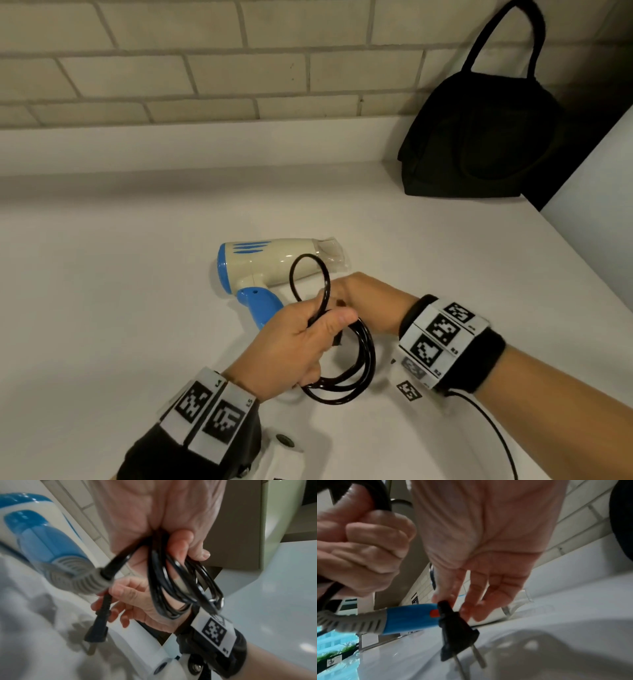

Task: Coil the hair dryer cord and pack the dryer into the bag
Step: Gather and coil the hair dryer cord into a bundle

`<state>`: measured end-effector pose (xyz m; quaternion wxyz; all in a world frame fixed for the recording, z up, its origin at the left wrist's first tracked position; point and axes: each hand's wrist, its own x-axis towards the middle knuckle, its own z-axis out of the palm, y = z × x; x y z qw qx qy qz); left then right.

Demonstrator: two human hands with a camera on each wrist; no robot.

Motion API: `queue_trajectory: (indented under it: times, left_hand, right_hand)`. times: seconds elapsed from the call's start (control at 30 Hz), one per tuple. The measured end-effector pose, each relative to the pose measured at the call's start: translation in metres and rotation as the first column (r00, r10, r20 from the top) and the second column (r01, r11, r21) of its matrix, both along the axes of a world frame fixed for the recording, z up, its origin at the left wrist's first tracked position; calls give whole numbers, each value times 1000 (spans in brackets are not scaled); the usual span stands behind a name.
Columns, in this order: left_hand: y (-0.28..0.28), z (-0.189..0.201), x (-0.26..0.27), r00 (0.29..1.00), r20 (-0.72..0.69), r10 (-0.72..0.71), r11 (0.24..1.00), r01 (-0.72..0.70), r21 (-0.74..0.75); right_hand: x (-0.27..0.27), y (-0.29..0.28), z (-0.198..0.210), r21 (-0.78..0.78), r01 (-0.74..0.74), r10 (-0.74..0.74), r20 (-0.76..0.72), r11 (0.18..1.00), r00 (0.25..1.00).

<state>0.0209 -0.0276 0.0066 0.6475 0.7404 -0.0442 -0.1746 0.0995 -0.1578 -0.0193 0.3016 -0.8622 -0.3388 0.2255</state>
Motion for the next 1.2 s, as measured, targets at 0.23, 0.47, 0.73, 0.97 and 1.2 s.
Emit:
queue_trajectory:
  times: [0.23,0.47,0.73,0.97,1.2]
  left_hand:
    - [2,-14,2,991,-9,133,991,-133,-12]
    - [-2,-17,4,960,113,255,954,-269,132]
    - [-9,-22,1,940,180,291,935,-319,154]
    - [-5,-29,4,941,80,328,944,-329,12]
    - [6,-34,15,913,-46,405,905,-407,-123]
  right_hand:
    - [-5,-3,-5,242,284,-219,-262,928,940]
    - [-16,-12,0,396,583,-261,-620,710,740]
    - [-30,-14,-9,361,606,-141,-769,709,623]
    - [-38,-14,-1,356,539,-191,-673,763,715]
    - [-66,-19,5,403,331,-293,-154,853,944]
